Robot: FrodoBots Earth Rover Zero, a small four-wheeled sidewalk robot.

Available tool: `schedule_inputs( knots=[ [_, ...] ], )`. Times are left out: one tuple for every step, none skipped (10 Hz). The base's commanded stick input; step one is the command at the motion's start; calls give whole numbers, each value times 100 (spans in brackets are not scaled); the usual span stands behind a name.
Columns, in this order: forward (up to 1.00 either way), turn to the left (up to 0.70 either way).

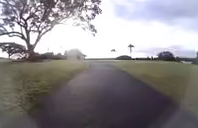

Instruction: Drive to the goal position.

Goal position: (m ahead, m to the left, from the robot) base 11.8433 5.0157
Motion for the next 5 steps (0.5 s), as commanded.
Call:
schedule_inputs(
  knots=[
    [60, 0],
    [60, 0],
    [60, 0],
    [60, 0],
    [60, 0]
  ],
)
